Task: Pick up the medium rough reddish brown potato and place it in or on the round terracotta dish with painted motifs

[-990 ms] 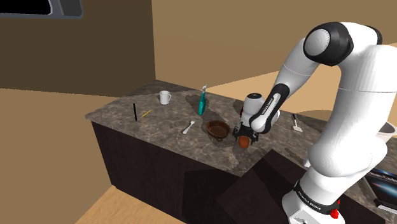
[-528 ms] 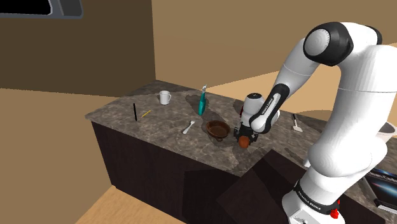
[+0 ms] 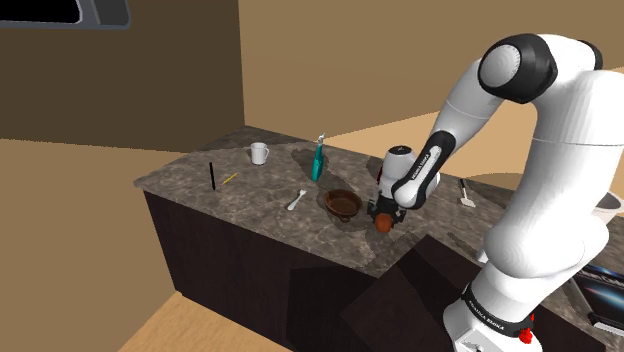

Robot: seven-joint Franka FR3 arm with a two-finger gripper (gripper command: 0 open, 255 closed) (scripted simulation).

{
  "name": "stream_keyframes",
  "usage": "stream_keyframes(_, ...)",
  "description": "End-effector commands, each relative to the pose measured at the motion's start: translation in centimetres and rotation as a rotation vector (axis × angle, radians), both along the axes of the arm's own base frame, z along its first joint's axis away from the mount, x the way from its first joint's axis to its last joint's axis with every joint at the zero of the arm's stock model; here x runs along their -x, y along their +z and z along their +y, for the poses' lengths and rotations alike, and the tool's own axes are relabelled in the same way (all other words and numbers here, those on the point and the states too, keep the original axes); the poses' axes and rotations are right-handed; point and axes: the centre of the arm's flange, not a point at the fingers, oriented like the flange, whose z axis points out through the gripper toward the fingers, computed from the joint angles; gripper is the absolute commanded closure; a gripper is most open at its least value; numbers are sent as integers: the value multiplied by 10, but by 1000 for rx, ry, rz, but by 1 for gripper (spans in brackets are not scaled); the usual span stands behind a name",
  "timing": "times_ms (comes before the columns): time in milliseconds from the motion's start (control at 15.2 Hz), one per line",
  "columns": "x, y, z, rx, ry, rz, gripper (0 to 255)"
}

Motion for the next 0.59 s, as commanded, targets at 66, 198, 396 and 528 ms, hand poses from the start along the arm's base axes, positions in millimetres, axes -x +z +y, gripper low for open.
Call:
stream_keyframes(66, 0, 13, 0, 0, -1, 0, 255)
stream_keyframes(198, 0, 24, 0, 0, -1, 0, 255)
stream_keyframes(396, 0, 40, 0, 0, -1, 0, 255)
stream_keyframes(528, 0, 50, 0, 0, -1, 0, 255)
